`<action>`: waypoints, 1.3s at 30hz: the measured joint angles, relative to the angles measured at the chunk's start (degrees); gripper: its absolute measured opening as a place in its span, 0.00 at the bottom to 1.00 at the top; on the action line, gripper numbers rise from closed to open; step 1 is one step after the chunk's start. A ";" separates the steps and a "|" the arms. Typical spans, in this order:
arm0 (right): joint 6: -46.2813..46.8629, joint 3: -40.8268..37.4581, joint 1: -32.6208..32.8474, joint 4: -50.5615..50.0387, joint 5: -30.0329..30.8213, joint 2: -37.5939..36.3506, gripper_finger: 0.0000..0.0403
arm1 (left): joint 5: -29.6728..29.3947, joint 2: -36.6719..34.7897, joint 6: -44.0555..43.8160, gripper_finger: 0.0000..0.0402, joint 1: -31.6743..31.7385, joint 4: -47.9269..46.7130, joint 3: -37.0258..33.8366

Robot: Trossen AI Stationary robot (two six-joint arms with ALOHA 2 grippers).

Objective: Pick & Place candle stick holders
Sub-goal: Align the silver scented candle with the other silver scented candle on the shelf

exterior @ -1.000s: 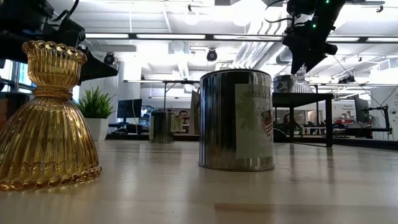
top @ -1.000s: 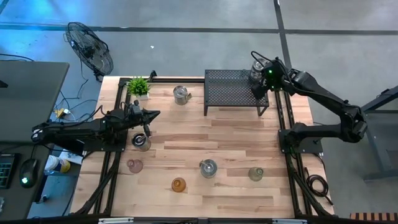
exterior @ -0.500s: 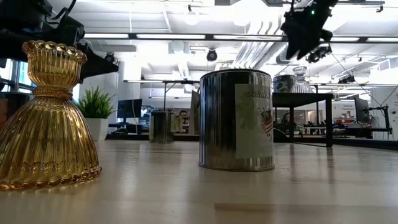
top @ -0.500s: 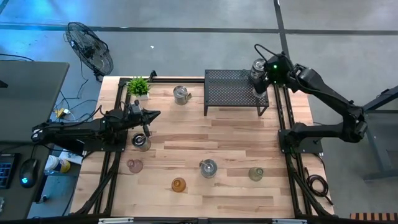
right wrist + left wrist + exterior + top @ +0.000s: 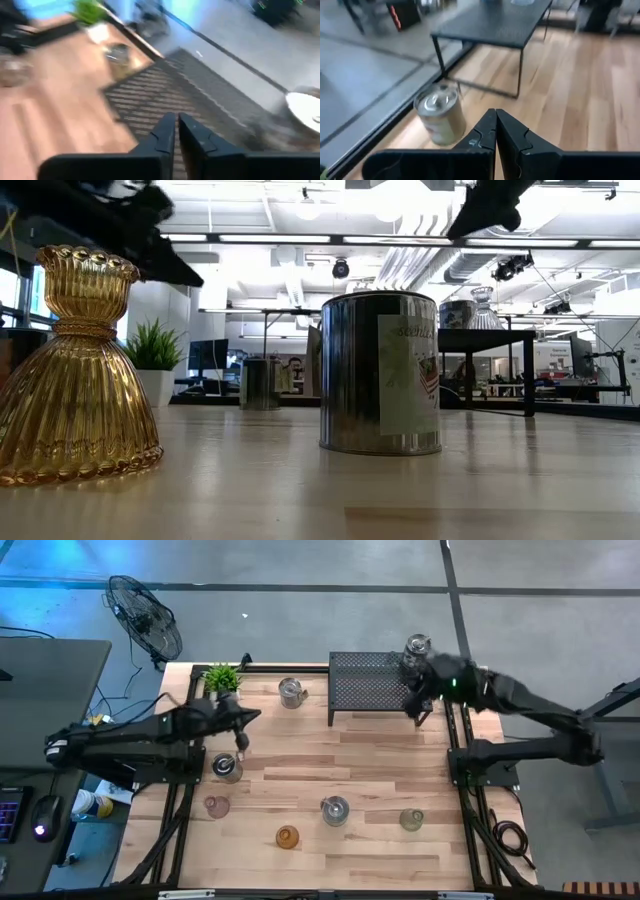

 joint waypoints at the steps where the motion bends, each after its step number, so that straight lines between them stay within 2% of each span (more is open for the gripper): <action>1: 0.67 -2.05 2.50 2.84 0.81 -0.70 0.03 | 2.98 2.30 0.15 0.00 1.98 -0.90 1.60; 5: 2.73 -9.71 12.07 13.71 5.12 -2.54 0.07 | 15.97 11.27 2.43 0.00 10.05 -2.99 7.19; 9: 2.33 -17.47 21.28 26.97 10.12 -2.55 0.03 | 20.66 20.27 7.18 0.00 15.54 -3.89 12.10; 12: -0.57 -22.61 26.41 38.05 12.97 -2.21 0.01 | 19.41 27.42 11.32 0.01 16.65 -7.22 16.52; 15: -1.66 -26.02 29.58 43.83 14.77 -2.21 0.02 | 17.95 34.29 13.76 0.08 16.65 -9.81 20.85; 22: -1.93 -27.19 32.98 45.29 17.01 -2.21 0.01 | 14.34 45.28 17.06 0.35 16.65 -11.53 28.54; 25: -3.11 -27.19 33.57 45.34 16.99 -2.21 0.01 | 12.81 47.52 20.94 0.42 16.65 -11.21 29.83; 27: -3.23 -27.19 33.72 45.32 16.94 -2.21 0.01 | 10.23 48.64 23.27 0.43 16.62 -9.97 29.90; 31: -3.87 -27.19 33.72 45.31 16.71 -2.21 0.00 | 8.62 50.40 27.82 0.40 16.64 -8.19 29.90; 39: -4.78 -27.20 33.70 45.29 16.46 -2.21 0.00 | 7.46 53.65 32.87 0.28 16.62 -7.96 29.92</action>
